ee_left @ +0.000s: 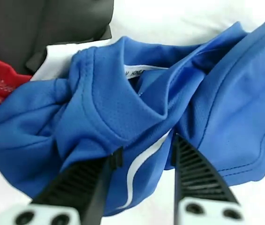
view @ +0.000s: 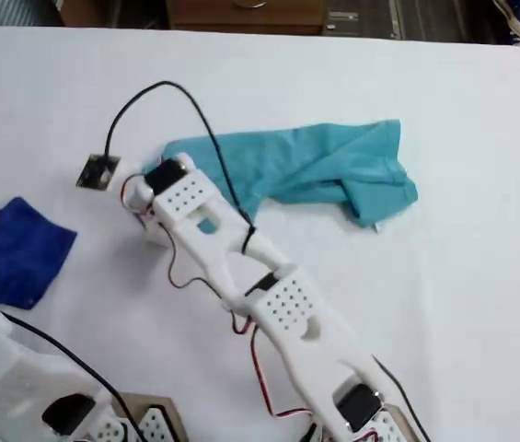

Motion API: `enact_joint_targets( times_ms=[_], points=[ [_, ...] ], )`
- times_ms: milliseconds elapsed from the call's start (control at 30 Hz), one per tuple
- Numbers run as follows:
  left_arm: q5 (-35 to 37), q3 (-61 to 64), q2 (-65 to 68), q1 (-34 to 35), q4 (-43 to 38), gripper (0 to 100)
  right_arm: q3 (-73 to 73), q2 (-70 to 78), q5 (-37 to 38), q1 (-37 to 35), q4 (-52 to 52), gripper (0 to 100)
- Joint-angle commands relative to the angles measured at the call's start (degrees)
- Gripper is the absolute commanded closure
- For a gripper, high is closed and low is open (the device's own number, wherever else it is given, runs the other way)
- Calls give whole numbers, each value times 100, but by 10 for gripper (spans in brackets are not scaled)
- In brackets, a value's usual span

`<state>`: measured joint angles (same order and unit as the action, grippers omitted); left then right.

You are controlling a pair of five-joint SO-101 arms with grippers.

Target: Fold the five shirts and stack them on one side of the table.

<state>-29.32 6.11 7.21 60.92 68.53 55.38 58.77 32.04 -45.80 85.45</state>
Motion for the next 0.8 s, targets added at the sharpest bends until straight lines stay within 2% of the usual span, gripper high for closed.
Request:
enact_joint_targets(
  times_ms=[0,200,333,533,667,767],
  points=[
    [9,-224,-290,35,44,801,519,-101,0,207,251,979],
    [9,-110,-290,-281,88,801,2119,-110,9,189,1182,979],
    [9,145,-290,-659,88,801,3130,-409,132,189,1244,979],
    [9,602,-290,-1310,88,801,3218,-1675,554,189,1226,979],
    [9,980,-290,-1978,97,801,3262,-2519,1037,207,1218,979],
    [9,1209,-316,-2567,97,801,3262,-3108,1116,321,1086,979]
  ],
)
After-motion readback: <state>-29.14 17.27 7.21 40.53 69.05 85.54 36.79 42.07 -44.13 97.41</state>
